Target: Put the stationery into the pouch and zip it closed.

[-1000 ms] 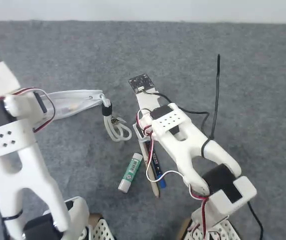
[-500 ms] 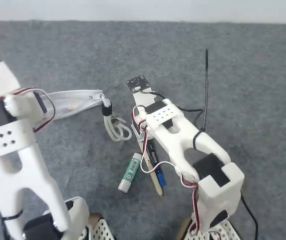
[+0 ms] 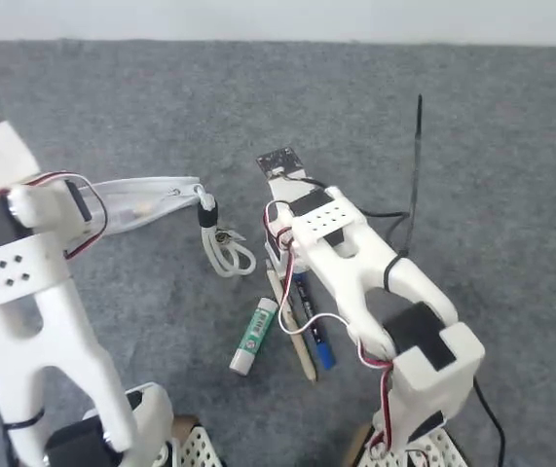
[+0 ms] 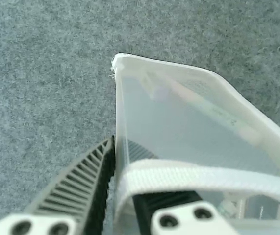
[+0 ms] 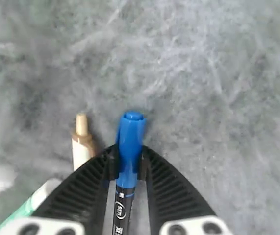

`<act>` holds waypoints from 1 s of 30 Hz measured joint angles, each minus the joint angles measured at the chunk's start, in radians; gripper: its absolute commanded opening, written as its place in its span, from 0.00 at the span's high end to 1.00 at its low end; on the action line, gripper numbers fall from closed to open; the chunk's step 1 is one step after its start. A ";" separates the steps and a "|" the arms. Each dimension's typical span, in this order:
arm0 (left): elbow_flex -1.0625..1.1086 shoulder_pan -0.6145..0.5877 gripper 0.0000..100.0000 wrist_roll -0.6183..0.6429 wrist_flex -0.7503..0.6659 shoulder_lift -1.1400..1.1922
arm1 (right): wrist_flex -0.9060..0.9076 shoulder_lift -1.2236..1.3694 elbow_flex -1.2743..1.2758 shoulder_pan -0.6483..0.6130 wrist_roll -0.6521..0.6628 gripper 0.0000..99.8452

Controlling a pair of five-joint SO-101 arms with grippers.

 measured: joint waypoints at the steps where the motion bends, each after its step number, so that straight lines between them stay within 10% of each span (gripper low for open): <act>1: 0.000 0.000 0.99 0.000 0.000 0.000 | 0.011 -0.014 0.000 0.000 0.000 0.99; 30: 0.002 0.000 0.99 0.000 -0.031 0.000 | 0.031 -0.865 0.281 -0.140 0.000 0.99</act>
